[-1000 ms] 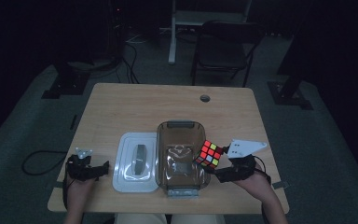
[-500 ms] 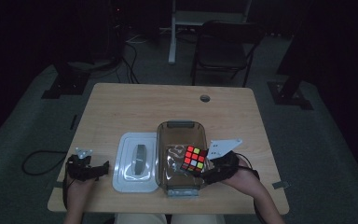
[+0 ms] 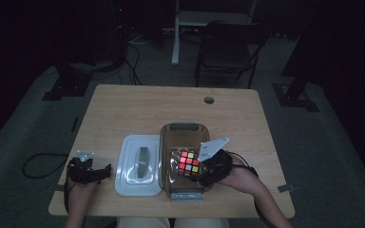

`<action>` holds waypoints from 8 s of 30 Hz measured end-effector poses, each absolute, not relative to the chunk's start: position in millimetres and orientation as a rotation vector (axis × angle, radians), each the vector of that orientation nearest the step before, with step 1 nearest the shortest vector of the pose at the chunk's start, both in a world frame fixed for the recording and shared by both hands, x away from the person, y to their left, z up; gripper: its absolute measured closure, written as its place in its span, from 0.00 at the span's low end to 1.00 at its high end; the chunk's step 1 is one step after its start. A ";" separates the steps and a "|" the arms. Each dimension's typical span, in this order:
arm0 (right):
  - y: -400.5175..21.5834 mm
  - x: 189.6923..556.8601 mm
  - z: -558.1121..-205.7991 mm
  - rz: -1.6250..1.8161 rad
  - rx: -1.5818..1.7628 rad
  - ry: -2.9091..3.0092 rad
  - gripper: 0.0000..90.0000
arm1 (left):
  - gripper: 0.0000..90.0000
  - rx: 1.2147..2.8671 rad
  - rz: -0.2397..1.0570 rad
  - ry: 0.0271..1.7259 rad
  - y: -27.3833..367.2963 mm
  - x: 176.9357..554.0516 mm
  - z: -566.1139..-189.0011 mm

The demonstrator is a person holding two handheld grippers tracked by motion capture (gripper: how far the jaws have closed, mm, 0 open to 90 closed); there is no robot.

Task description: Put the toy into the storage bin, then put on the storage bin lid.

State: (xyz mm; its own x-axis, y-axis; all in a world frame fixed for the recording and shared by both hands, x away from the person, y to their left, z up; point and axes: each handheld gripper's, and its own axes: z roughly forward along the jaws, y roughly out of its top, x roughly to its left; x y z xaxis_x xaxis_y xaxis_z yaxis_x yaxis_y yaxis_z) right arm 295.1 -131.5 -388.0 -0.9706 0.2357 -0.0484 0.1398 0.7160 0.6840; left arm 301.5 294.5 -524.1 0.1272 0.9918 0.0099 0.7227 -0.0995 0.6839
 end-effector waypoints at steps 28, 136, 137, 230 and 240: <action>-70.6 315.9 -410.2 0.424 0.098 3.007 0.38 | 0.01 1.883 0.663 1.649 294.6 301.5 -524.0; -171.0 318.3 -382.9 1.330 0.758 2.424 0.14 | 0.01 1.889 0.659 1.644 294.5 301.4 -523.8; -175.6 318.2 -382.4 1.334 0.778 2.396 0.14 | 0.01 1.888 0.660 1.643 294.4 301.5 -524.0; -266.3 328.3 -527.6 0.873 1.508 2.026 0.14 | 0.01 1.910 0.589 1.615 276.7 295.2 -497.8; -266.4 328.3 -527.6 0.873 1.508 2.027 0.14 | 0.01 1.918 0.547 1.513 259.9 289.2 -485.7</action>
